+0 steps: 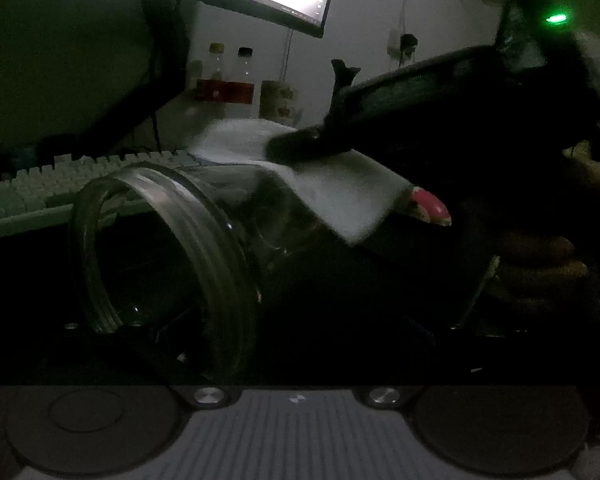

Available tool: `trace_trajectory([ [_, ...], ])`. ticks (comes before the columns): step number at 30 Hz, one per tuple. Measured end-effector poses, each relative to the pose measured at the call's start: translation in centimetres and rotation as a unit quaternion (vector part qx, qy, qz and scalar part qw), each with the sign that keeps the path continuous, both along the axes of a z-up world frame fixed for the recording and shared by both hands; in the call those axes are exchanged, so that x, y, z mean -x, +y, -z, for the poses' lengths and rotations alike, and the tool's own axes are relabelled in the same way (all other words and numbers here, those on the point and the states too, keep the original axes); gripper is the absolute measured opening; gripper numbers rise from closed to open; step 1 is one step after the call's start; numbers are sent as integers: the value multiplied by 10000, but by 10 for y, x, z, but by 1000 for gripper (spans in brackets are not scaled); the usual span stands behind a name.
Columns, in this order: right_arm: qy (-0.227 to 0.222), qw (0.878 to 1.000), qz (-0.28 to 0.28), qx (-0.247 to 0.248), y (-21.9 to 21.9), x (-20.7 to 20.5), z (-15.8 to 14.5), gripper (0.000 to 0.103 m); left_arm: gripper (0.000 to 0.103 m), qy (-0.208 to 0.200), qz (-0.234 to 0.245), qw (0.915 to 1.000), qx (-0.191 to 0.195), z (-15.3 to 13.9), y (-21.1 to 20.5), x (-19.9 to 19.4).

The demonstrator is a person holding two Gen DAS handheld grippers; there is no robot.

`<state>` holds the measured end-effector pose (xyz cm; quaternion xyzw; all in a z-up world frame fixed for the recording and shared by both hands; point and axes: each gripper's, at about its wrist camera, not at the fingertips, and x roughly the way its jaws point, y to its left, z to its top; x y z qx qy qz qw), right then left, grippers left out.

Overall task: Clean container
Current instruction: 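Keep wiping the jar's outer wall with the tissue in the right tool, then spread the tissue over the jar wall with the right tool while the left tool holds the jar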

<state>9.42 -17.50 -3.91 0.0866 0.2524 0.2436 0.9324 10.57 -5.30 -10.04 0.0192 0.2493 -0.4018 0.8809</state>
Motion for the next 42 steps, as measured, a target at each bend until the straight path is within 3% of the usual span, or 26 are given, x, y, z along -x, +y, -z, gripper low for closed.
trace_trajectory([
  [3,110,9977,-667,-72,19,7,-6,15,103,24,-32,10000,31,0,1,0],
  [5,251,9977,-625,34,17,-1,-9,13,103,11,-49,10000,29,-1,0,1],
  [8,293,9973,277,613,3,-20,-10,15,103,-10,-105,9999,28,-1,0,2],
  [10,461,9963,497,534,-5,-27,-9,19,103,-3,-108,9999,36,-1,0,1],
  [13,318,9977,312,513,7,-19,-10,18,103,-7,-101,9999,12,-1,-1,0],
  [17,69,9977,-566,360,27,3,-12,19,103,-6,-98,10000,0,0,3,2],
  [19,-26,9973,-575,446,27,4,-10,18,103,-4,-90,10000,13,0,4,2],
  [25,365,9953,788,435,-12,-25,-1,19,103,-18,-89,10000,38,0,5,2],
  [28,249,9969,589,447,6,-14,-6,18,103,-53,-64,10000,9,0,4,3],
  [31,-92,9983,-380,428,34,8,-13,18,103,-43,-24,10000,2,0,3,0],
  [33,-127,9979,-446,446,36,9,-13,17,103,-32,-19,10000,18,-2,-1,-7],
  [38,-48,9978,539,377,6,-9,-3,17,103,-7,-6,9999,119,-2,1,-10],
  [42,-125,9978,582,285,3,-5,0,23,103,-39,-4,9999,94,-2,0,-10],
])
